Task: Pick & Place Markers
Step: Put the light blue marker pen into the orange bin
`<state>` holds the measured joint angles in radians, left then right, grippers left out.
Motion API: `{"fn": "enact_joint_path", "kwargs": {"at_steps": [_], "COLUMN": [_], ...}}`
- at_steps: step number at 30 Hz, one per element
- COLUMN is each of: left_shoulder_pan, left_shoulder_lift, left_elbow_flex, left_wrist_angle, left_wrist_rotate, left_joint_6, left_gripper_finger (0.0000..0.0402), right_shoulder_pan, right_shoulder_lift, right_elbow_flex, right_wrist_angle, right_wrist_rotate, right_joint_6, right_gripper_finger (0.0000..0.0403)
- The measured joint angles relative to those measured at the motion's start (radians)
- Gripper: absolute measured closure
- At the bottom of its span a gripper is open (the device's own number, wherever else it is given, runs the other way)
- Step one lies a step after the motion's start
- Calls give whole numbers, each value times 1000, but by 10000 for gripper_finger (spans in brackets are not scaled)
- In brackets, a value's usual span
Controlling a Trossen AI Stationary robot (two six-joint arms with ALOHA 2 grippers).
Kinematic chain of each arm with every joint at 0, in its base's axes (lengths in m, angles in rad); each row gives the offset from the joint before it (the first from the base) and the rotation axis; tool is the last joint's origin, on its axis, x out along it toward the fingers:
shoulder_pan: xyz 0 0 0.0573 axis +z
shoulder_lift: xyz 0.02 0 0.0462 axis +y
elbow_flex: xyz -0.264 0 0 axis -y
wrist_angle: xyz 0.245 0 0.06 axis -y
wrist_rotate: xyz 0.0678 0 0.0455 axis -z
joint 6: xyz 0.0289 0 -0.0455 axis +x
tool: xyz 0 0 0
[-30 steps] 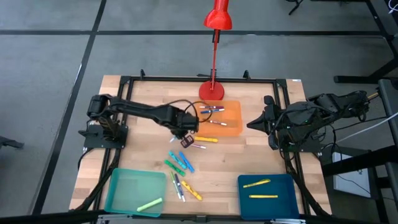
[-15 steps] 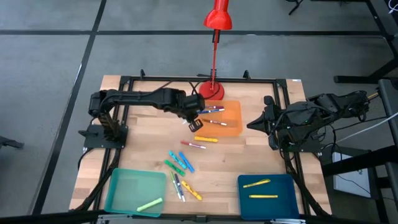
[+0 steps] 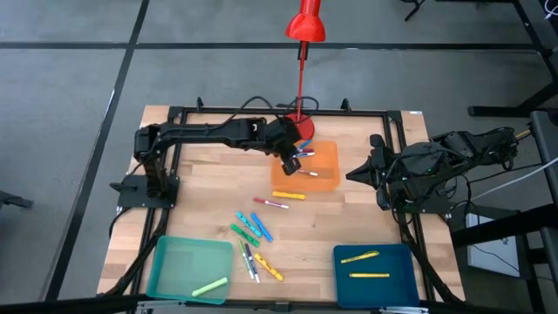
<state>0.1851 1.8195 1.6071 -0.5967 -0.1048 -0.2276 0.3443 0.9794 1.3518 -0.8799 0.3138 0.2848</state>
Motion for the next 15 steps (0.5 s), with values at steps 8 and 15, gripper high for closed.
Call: {"fn": "enact_joint_path", "kwargs": {"at_steps": [8, 15], "left_shoulder_pan": [0, -4], "left_shoulder_lift": [82, 170], "left_elbow_flex": [0, 0], "left_wrist_angle": [111, 121], "left_wrist_rotate": [24, 22], "left_joint_6": [143, 267], "left_gripper_finger": [376, 376], "right_shoulder_pan": [0, 0], "right_shoulder_lift": [0, 0], "right_elbow_flex": [0, 0], "right_wrist_angle": [0, 0], "right_wrist_rotate": [0, 0], "right_joint_6": [3, 3], "right_gripper_finger": [382, 382]}}
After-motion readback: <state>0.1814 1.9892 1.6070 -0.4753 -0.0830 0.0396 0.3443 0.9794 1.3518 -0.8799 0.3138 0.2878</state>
